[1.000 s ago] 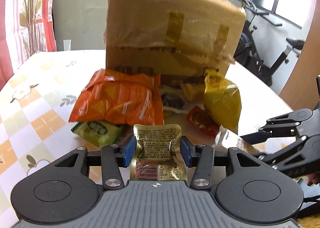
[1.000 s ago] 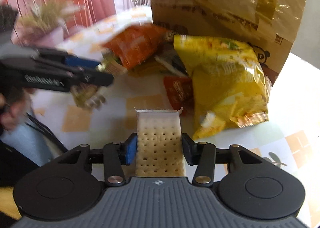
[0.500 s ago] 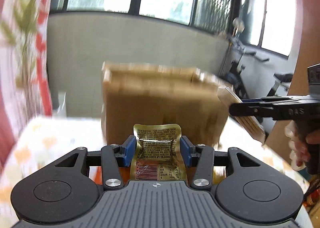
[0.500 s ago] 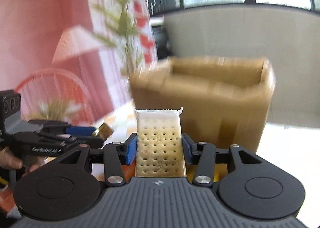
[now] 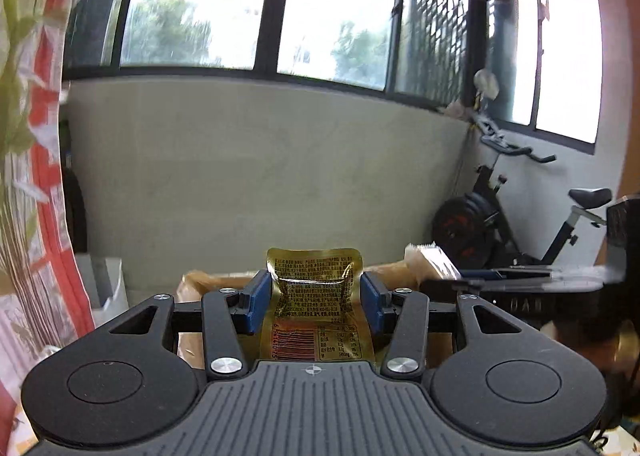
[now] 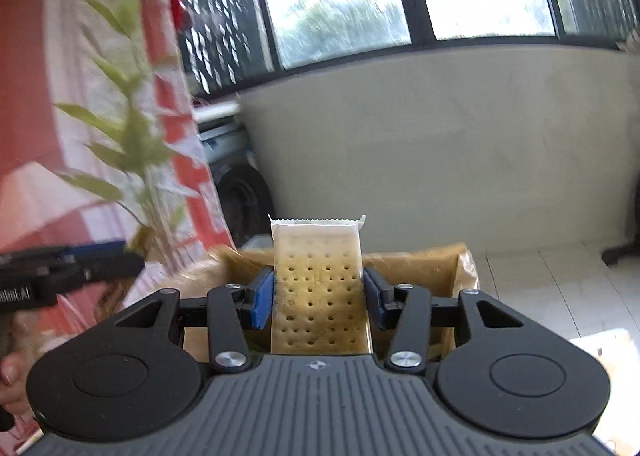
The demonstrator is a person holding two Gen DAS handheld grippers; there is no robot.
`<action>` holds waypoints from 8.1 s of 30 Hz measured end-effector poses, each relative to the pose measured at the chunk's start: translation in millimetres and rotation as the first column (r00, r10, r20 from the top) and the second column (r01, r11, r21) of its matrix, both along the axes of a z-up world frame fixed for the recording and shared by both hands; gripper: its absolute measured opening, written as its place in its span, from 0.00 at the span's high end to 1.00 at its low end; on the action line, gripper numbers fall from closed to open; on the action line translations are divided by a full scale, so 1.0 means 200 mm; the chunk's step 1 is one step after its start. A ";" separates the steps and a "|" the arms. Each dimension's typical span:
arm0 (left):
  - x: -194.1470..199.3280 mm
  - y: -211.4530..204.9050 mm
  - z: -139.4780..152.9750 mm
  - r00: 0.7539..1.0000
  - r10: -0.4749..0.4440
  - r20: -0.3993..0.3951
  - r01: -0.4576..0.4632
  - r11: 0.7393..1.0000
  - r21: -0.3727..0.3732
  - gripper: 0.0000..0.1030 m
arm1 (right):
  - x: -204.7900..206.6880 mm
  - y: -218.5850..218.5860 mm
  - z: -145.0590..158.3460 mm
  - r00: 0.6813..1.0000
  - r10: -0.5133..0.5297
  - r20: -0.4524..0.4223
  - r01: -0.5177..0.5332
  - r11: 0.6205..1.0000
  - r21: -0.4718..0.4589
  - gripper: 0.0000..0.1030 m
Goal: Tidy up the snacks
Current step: 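Lift both held snacks up and drop them into the box, then lower both open tools back toward the snack pile, then grasp orange chip bag with left tool while right tool grasps yellow corn-chip bag, then lift both held bags up and release them into the box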
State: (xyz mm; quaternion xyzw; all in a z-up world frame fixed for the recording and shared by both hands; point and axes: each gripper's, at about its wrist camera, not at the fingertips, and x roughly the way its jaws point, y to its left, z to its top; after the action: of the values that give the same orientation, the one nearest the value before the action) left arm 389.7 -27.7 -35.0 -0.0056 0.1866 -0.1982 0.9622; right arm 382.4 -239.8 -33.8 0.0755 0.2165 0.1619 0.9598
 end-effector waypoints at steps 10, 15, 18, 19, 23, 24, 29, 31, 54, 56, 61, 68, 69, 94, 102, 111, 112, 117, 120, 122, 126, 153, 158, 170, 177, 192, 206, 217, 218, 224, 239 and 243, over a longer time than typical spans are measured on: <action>0.18 -0.02 -0.15 0.994 0.053 -0.096 -0.047 0.997 0.057 0.45 | 0.04 -0.04 -0.14 0.996 -0.015 -0.089 0.006 0.995 -0.099 0.49; 0.16 0.01 -0.15 0.993 0.064 -0.096 -0.057 0.996 0.067 0.37 | -0.02 -0.10 -0.12 0.998 -0.031 -0.063 0.024 0.994 -0.106 0.35; 0.11 0.03 -0.12 0.994 0.060 -0.090 -0.055 0.997 0.060 0.30 | -0.06 -0.10 -0.10 0.999 -0.023 -0.042 0.018 0.990 -0.137 0.30; 0.08 0.05 -0.10 0.995 0.055 -0.086 -0.050 0.997 0.056 0.29 | -0.08 -0.11 -0.09 0.999 -0.014 -0.035 0.009 0.990 -0.143 0.28; -0.01 0.08 -0.08 0.996 0.047 -0.077 -0.043 0.998 0.054 0.21 | -0.18 -0.13 -0.07 1.000 0.010 -0.004 -0.010 0.986 -0.166 0.16; -0.04 0.09 -0.08 0.996 0.049 -0.077 -0.045 0.998 0.053 0.19 | -0.20 -0.13 -0.06 1.000 0.012 0.001 -0.012 0.986 -0.167 0.15; -0.18 0.16 -0.08 0.995 0.052 -0.081 -0.049 0.998 0.043 0.12 | -0.32 -0.16 -0.05 0.999 0.030 0.022 -0.026 0.988 -0.150 0.06; -0.23 0.18 -0.09 0.995 0.056 -0.078 -0.052 0.998 0.046 0.11 | -0.37 -0.15 -0.05 0.999 0.041 0.032 -0.036 0.986 -0.166 0.02; -0.62 0.48 -0.43 0.949 0.266 -0.171 -0.271 0.963 -0.004 0.09 | -0.78 -0.18 -0.36 0.999 -0.053 0.006 0.053 0.995 -0.090 0.01; -0.64 0.49 -0.45 0.944 0.279 -0.178 -0.286 0.958 -0.010 0.09 | -0.81 -0.17 -0.42 0.998 -0.060 -0.008 0.059 0.994 -0.097 0.01; -0.65 0.49 -0.50 0.938 0.284 -0.200 -0.292 0.956 -0.009 0.09 | -0.87 -0.15 -0.50 0.998 -0.064 -0.026 0.059 0.985 -0.162 0.01; -0.67 0.48 -0.56 0.935 0.272 -0.226 -0.280 0.960 -0.004 0.09 | -0.90 -0.15 -0.56 0.996 -0.076 -0.056 0.067 0.985 -0.159 0.01; -0.67 0.48 -0.56 0.935 0.270 -0.230 -0.278 0.961 -0.002 0.09 | -0.90 -0.14 -0.57 0.995 -0.079 -0.064 0.068 0.986 -0.155 0.01; -0.71 0.45 -0.64 0.930 0.241 -0.277 -0.248 0.969 0.009 0.09 | -0.86 0.09 -0.79 0.968 0.180 -0.177 -0.232 0.909 -0.345 0.01; -0.72 0.45 -0.66 0.931 0.233 -0.282 -0.240 0.971 0.010 0.09 | -0.77 0.15 -0.86 0.933 0.272 -0.236 -0.348 0.849 -0.397 0.00; -0.69 0.45 -0.71 0.921 0.227 -0.315 -0.229 0.973 0.032 0.09 | -0.80 0.10 -0.85 0.945 0.195 -0.263 -0.258 0.937 -0.234 0.15; -0.68 0.45 -0.72 0.920 0.223 -0.321 -0.223 0.974 0.040 0.09 | -0.81 0.09 -0.85 0.948 0.183 -0.261 -0.244 0.943 -0.225 0.15; -0.61 0.46 -0.77 0.910 0.215 -0.353 -0.214 0.976 0.044 0.09 | -0.85 0.04 -0.85 0.958 0.126 -0.259 -0.175 0.969 -0.173 0.17; -0.55 0.48 -0.77 0.911 0.220 -0.349 -0.218 0.975 0.046 0.09 | -0.85 0.03 -0.85 0.959 0.118 -0.256 -0.164 0.972 -0.166 0.17; -0.50 0.49 -0.77 0.912 0.222 -0.344 -0.219 0.975 0.050 0.09 | -0.85 0.04 -0.85 0.959 0.120 -0.257 -0.166 0.972 -0.166 0.17; -0.38 0.51 -0.81 0.909 0.175 -0.379 -0.162 0.985 0.064 0.09 | -0.85 0.03 -0.85 0.959 0.125 -0.254 -0.169 0.972 -0.162 0.17; -0.36 0.38 -0.90 0.921 0.036 -0.388 -0.040 0.999 -0.002 0.00 | -0.85 0.02 -0.86 0.958 0.136 -0.251 -0.176 0.974 -0.142 0.17; -0.37 0.32 -0.84 0.921 0.100 -0.377 -0.098 0.995 0.025 0.00 | -0.85 0.03 -0.86 0.959 0.136 -0.249 -0.175 0.974 -0.142 0.17; -0.39 0.19 -0.99 0.910 0.199 -0.365 -0.154 0.977 0.149 0.00 | -0.85 0.02 -0.87 0.960 0.139 -0.242 -0.175 0.975 -0.134 0.17; -0.48 0.20 -0.91 0.934 0.148 -0.325 -0.111 0.986 0.128 0.30 | -0.87 0.01 -0.86 0.961 0.131 -0.243 -0.164 0.979 -0.122 0.17; -0.77 0.33 -0.68 0.949 0.180 -0.258 -0.165 0.983 0.079 0.31 | -0.98 0.00 -0.76 0.970 0.131 -0.204 -0.151 0.985 -0.085 0.17; -0.71 0.28 -0.08 0.994 0.107 0.039 -0.107 0.994 0.005 0.31 | -0.86 -0.08 -0.14 0.979 0.196 0.054 -0.193 0.980 -0.056 0.17; -0.13 0.02 0.12 0.993 0.080 0.090 -0.084 0.996 0.033 0.30 | -0.28 -0.01 0.11 0.975 0.139 0.173 -0.104 0.975 -0.197 0.17; -0.08 0.00 0.12 0.993 0.080 0.087 -0.085 0.995 0.048 0.30 | -0.22 0.01 0.10 0.979 0.127 0.162 -0.093 0.975 -0.201 0.17; 0.15 -0.09 0.03 0.995 0.098 0.027 -0.100 0.990 0.097 0.28 | 0.00 0.09 -0.03 0.994 0.066 0.090 -0.042 0.970 -0.240 0.17; 0.12 -0.02 0.00 0.992 0.128 -0.009 -0.127 0.986 0.109 0.13 | -0.04 0.10 -0.06 0.996 0.064 0.066 -0.051 0.982 -0.180 0.05; 0.00 0.07 0.01 0.990 0.142 0.014 -0.142 0.982 0.127 0.13 | -0.17 0.08 -0.05 0.991 0.098 0.092 -0.080 0.979 -0.186 0.05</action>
State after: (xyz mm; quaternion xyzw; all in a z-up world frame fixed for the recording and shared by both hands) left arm 389.9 -14.1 -32.6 0.0431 0.1958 -0.1168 0.9727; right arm 347.6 -223.2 -43.9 -0.0307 0.1849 0.1877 0.9642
